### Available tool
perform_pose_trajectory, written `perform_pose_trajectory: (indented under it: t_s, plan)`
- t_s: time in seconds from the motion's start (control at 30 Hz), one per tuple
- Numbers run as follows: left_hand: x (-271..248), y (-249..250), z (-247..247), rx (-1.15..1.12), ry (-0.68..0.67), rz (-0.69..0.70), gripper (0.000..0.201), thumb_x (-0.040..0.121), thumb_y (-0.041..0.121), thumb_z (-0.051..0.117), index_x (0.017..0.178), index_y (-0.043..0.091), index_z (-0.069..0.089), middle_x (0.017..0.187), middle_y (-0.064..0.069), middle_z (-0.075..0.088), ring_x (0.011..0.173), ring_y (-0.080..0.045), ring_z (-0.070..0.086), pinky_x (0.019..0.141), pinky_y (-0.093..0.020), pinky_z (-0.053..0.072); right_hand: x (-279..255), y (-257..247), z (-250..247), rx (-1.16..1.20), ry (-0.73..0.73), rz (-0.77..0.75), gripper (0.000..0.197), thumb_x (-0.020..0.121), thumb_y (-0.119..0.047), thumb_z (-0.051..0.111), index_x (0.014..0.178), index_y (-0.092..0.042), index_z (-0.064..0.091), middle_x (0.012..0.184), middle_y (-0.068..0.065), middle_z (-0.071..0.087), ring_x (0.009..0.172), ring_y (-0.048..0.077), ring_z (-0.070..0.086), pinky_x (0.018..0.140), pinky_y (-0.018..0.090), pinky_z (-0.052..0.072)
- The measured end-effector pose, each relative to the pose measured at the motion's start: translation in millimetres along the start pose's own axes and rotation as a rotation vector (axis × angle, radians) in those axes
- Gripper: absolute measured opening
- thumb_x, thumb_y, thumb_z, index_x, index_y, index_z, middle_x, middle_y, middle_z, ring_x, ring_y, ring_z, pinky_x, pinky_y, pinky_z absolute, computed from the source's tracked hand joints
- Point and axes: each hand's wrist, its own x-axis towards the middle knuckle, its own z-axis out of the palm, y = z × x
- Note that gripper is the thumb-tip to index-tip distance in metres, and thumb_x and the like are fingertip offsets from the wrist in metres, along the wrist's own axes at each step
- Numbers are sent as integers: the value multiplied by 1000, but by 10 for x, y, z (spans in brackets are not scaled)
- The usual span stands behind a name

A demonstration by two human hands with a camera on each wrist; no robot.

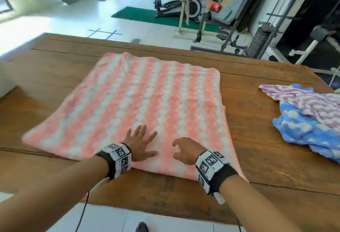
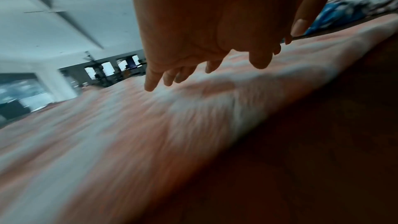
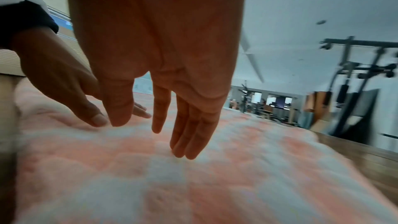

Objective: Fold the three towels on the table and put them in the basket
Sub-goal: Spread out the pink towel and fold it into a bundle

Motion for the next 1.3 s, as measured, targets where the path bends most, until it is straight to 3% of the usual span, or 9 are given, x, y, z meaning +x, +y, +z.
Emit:
perform_pose_trajectory:
  t_s: [0.27, 0.47, 0.67, 0.73, 0.83, 0.9, 1.0, 1.1, 1.3]
  plan:
    - [-1009, -910, 621, -146, 29, -230, 63, 97, 58, 20, 151, 34, -5, 159, -8, -11, 147, -27, -8, 119, -46, 2, 410, -1187, 323, -139, 1, -271, 44, 96, -30, 50, 139, -20, 44, 143, 7, 38, 127, 28, 44, 103, 41, 41]
    - [-1178, -1580, 785, -316, 292, -342, 44, 98, 41, 32, 136, 23, 44, 148, -6, 33, 137, -24, 29, 109, -37, 30, 666, -1858, 496, -152, 22, -351, 41, 96, -29, 49, 136, -17, 47, 140, 7, 42, 126, 26, 44, 104, 39, 39]
    - [-1179, -2432, 770, -477, 358, -578, 62, 97, 29, 42, 149, 10, 15, 155, -18, 16, 144, -33, 13, 116, -43, 18, 926, -2627, 696, -91, 113, -314, 42, 95, -30, 53, 134, -18, 48, 133, 7, 46, 121, 27, 48, 99, 40, 43]
    - [-1157, -2626, 765, -578, 338, -619, 62, 96, 26, 45, 148, 6, 19, 152, -18, 24, 140, -33, 24, 113, -41, 23, 990, -2849, 776, -135, 138, -285, 41, 92, -30, 57, 131, -16, 49, 129, 9, 46, 117, 30, 48, 94, 42, 45]
    - [-1225, -2803, 743, -737, 368, -597, 20, 91, 22, 48, 99, 11, 62, 111, -16, 64, 99, -33, 59, 84, -38, 49, 1012, -3026, 847, -205, 177, -240, 25, 93, -14, 50, 117, -9, 55, 123, 11, 49, 110, 32, 49, 87, 41, 47]
    - [-1305, -2872, 724, -809, 341, -546, 16, 88, 22, 51, 75, 17, 58, 89, -10, 66, 82, -30, 60, 68, -33, 47, 991, -3025, 824, -165, 177, -198, 21, 92, -8, 46, 107, -6, 61, 114, 13, 57, 103, 31, 55, 84, 38, 48]
    - [-1451, -2937, 624, -858, 259, -502, 3, 87, 17, 57, 83, 16, 57, 85, -4, 55, 78, -22, 51, 68, -27, 39, 931, -3004, 782, -107, 119, -140, 20, 89, -10, 51, 100, -3, 66, 104, 15, 65, 94, 29, 61, 81, 36, 51]
    - [-1512, -2986, 568, -1007, 233, -488, 7, 85, 13, 61, 80, 15, 56, 89, -4, 61, 80, -20, 57, 71, -29, 50, 926, -3065, 769, -142, 81, -136, 13, 88, -16, 54, 92, -8, 64, 99, 12, 65, 91, 29, 63, 75, 35, 51]
    - [-1605, -3084, 486, -1193, 249, -465, 12, 79, 5, 70, 88, 0, 66, 91, -15, 67, 82, -25, 64, 81, -38, 57, 949, -3276, 842, -209, 61, -146, 71, 81, -60, 62, 133, -21, 33, 119, 9, 56, 101, 30, 58, 82, 39, 50]
